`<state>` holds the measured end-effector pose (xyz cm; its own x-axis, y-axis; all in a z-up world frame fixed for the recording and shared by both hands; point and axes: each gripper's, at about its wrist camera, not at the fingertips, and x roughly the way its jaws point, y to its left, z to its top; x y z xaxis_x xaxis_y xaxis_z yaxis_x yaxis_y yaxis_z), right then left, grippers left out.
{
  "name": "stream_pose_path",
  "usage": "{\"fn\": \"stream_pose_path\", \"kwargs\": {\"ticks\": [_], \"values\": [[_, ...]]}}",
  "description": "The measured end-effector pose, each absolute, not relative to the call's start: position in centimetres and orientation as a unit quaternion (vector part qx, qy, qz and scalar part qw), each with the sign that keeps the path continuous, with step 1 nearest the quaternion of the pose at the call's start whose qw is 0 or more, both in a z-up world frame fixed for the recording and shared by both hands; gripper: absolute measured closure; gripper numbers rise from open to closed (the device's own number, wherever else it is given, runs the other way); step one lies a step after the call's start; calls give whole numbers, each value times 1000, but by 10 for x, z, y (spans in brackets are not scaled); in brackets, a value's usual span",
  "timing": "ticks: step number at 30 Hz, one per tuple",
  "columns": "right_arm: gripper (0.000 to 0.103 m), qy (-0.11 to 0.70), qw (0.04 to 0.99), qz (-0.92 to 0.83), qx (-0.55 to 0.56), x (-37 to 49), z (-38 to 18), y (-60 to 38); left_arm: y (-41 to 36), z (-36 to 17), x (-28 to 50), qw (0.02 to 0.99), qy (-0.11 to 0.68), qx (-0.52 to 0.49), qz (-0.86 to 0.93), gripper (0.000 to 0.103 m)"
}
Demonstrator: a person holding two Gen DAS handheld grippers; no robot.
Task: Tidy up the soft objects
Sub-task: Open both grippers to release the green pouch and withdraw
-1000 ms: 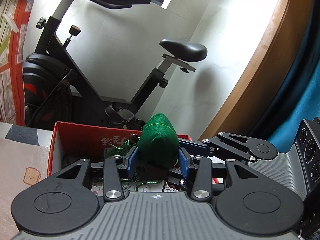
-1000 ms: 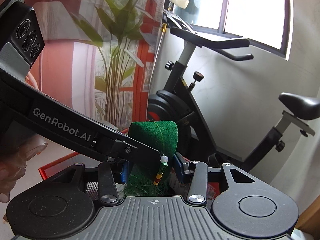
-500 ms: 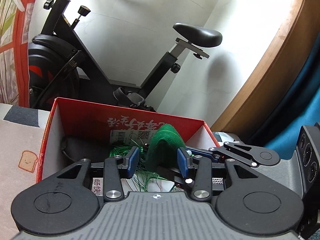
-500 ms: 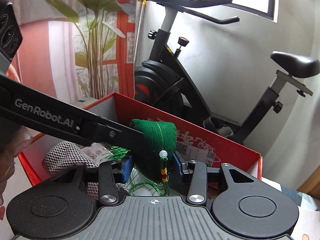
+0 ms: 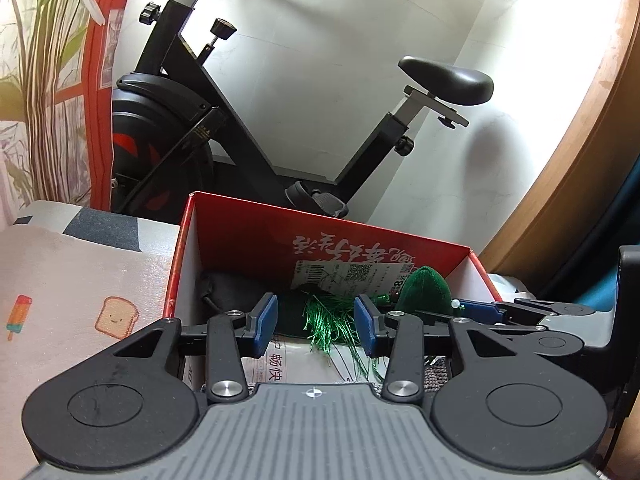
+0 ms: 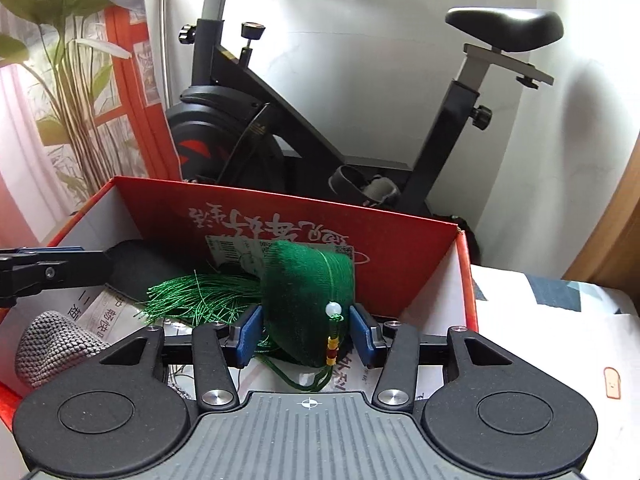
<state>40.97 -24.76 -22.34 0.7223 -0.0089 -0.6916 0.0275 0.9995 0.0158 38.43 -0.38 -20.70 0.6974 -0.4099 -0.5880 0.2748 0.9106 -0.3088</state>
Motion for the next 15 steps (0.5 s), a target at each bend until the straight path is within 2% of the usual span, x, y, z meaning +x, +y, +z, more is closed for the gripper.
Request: {"fn": "stream_pose_path", "kwargs": {"ticks": [2,7,8,9,10,11,13,15], "values": [[44,368,929,-16,7,408,-223,-246,-3,-205,380,919,336,-91,-186,58],[32,343,939,-6,-3,395,-213,-243,-1,-198,368,925,324,-72,-185,56],[26,337,941,-3,-5,391,-209,-243,0,-196,366,926,321,-70,-184,53],[22,332,943,-3,-6,387,-207,-242,0,-195,363,927,319,-68,-184,48],[12,324,946,-3,-6,381,-203,-243,1,-193,360,929,317,-66,-181,43],[1,315,949,-3,-3,376,-200,-243,2,-192,358,930,316,-66,-177,32],[0,297,955,-2,9,365,-195,-246,5,-189,351,933,311,-70,-169,16],[0,296,955,-2,22,357,-191,-250,9,-186,345,936,304,-70,-165,13]]}}
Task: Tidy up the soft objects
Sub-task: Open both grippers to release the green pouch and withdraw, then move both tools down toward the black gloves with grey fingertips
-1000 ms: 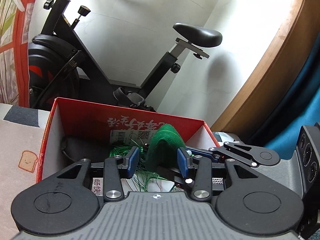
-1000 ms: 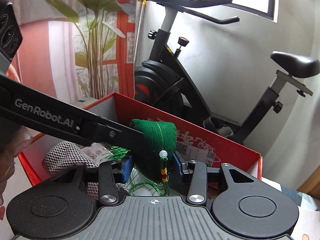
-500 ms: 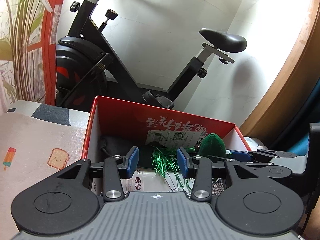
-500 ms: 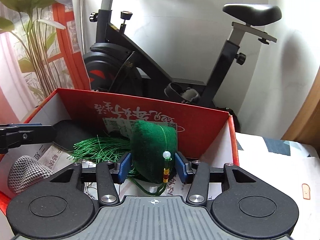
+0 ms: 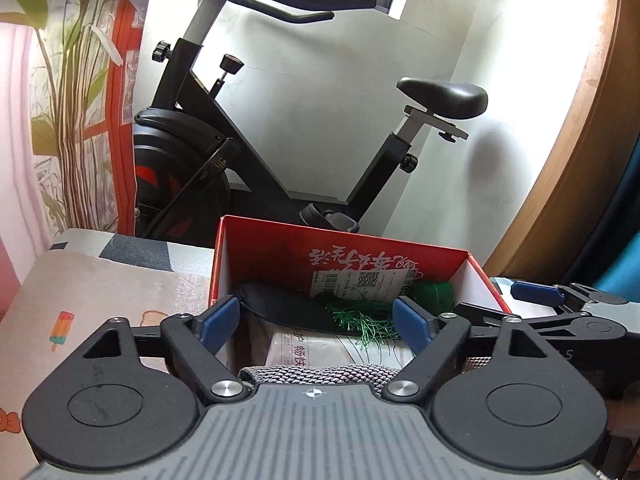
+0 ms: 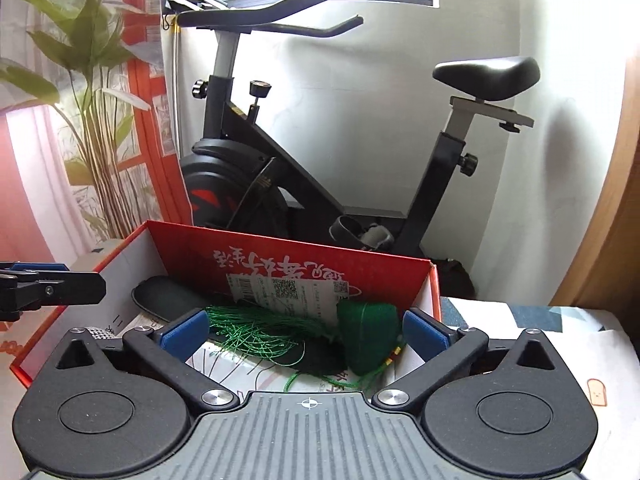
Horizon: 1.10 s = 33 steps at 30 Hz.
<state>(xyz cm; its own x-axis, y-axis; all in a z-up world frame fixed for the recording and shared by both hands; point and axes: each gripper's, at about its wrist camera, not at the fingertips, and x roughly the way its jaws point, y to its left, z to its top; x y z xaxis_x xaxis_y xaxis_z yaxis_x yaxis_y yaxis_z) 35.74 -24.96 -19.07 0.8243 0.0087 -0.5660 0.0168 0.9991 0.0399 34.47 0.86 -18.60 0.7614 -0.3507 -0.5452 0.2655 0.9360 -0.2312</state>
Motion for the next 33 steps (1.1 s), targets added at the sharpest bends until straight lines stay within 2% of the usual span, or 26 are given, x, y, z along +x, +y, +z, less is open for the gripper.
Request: {"fn": "stream_pose_path", "kwargs": {"ticks": [4,17,25,33], "values": [[0,284,958,-4,34,336,-186,-252,13,-180,331,940,302,-56,-151,7],[0,238,971,-2,32,258,-183,-238,32,-176,258,951,280,-15,-132,3],[0,231,973,1,11,216,-200,-222,42,-203,210,939,309,-36,-151,3],[0,258,966,24,7,187,-229,-213,33,-244,175,914,357,-59,-186,3]]}}
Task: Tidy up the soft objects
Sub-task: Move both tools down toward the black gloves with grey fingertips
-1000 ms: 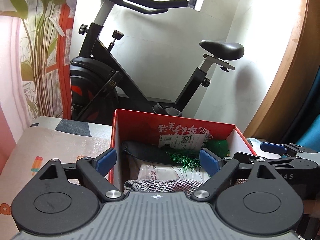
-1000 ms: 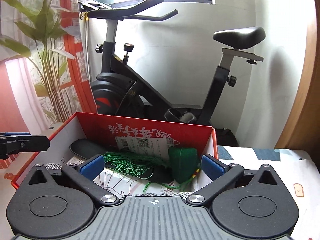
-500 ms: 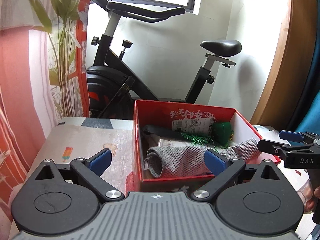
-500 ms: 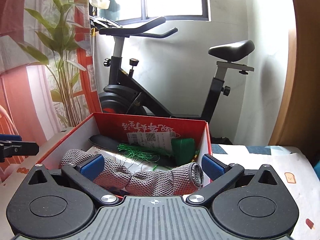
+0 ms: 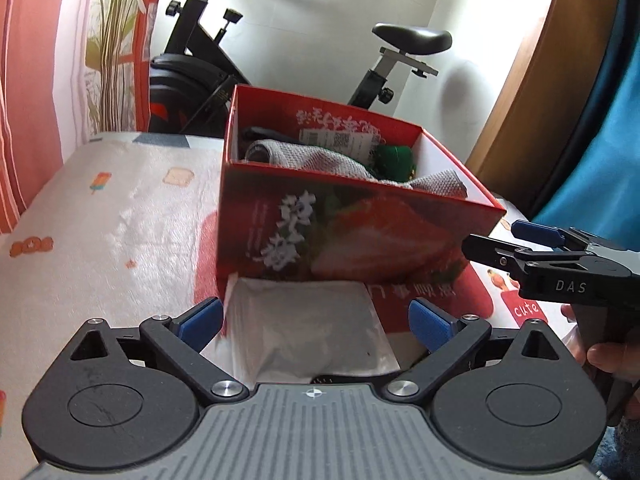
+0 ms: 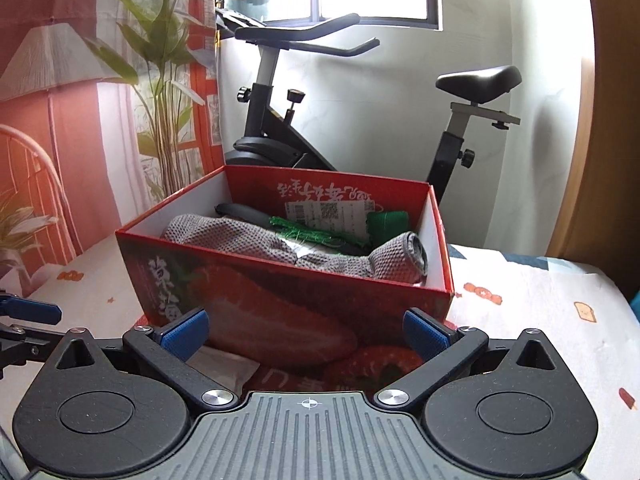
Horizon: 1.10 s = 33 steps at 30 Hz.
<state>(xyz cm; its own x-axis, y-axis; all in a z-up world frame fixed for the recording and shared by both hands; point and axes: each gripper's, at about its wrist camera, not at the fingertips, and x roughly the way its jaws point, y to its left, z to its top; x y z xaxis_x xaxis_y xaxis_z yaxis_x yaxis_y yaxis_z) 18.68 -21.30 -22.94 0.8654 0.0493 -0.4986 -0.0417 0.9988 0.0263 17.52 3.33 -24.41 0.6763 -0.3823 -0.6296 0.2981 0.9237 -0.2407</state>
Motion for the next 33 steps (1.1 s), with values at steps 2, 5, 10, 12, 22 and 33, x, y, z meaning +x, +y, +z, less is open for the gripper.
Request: {"fn": "stream_pose_path", "kwargs": {"ticks": [2,5,10,12,22,33], "values": [[1,263,964,26,4,180,-236,-211,32,-252,171,909,366,-63,-188,3],[1,271,962,21,-3,170,-247,-209,31,-262,165,904,378,-62,-189,3],[1,285,958,23,-1,157,-264,-209,27,-272,159,902,386,-57,-187,3],[3,294,956,26,4,154,-271,-210,24,-277,156,898,392,-52,-192,3],[27,318,947,44,-8,148,-305,-204,15,-294,145,882,421,-40,-210,3],[31,316,946,64,42,144,-324,-216,16,-308,149,872,439,-45,-213,3]]}}
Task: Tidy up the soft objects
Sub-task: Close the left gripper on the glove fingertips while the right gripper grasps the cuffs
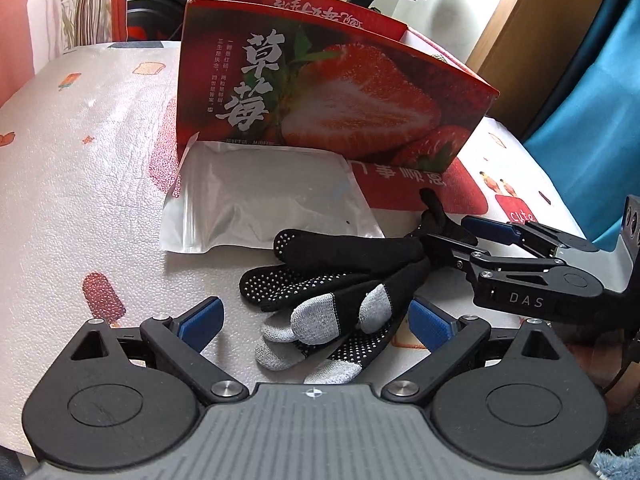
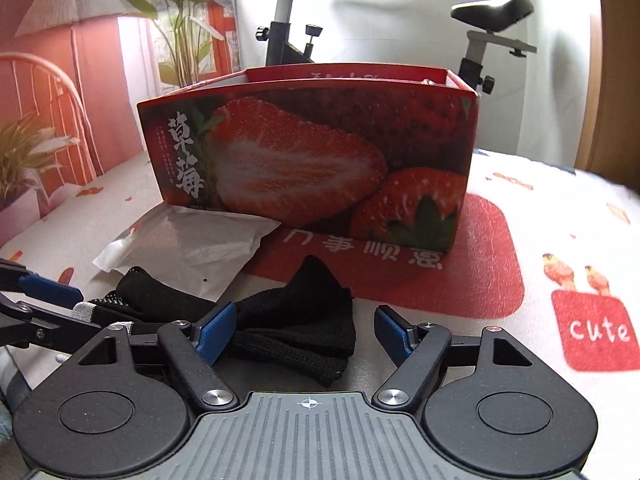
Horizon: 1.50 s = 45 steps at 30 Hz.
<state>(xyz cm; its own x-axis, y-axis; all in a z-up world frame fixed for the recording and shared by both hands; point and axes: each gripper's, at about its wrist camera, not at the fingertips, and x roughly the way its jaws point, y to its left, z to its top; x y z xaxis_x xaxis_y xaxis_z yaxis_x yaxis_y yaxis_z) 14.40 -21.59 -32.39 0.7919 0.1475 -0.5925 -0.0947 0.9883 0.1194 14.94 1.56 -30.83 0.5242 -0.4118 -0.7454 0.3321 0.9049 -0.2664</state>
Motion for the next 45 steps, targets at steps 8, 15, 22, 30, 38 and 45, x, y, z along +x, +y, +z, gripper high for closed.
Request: {"fn": "stream_pose_path", "kwargs": {"ticks": [8,15,22,30,38,45], "values": [[31,318,944,65,55,143,-325,-217,7,-313,150,869,441,-24,-221,3],[41,332,936,90,72,144,-322,-212,5,-314,151,871,438,-23,-224,6],[42,340,932,102,69,144,-319,-203,12,-312,150,878,431,-28,-208,38],[42,349,926,117,83,143,-317,-203,19,-311,152,875,429,-56,-217,69],[51,355,921,137,87,144,-317,-200,25,-312,155,880,429,-67,-192,72],[64,348,923,136,87,142,-316,-202,23,-313,155,881,427,-67,-191,72]]}}
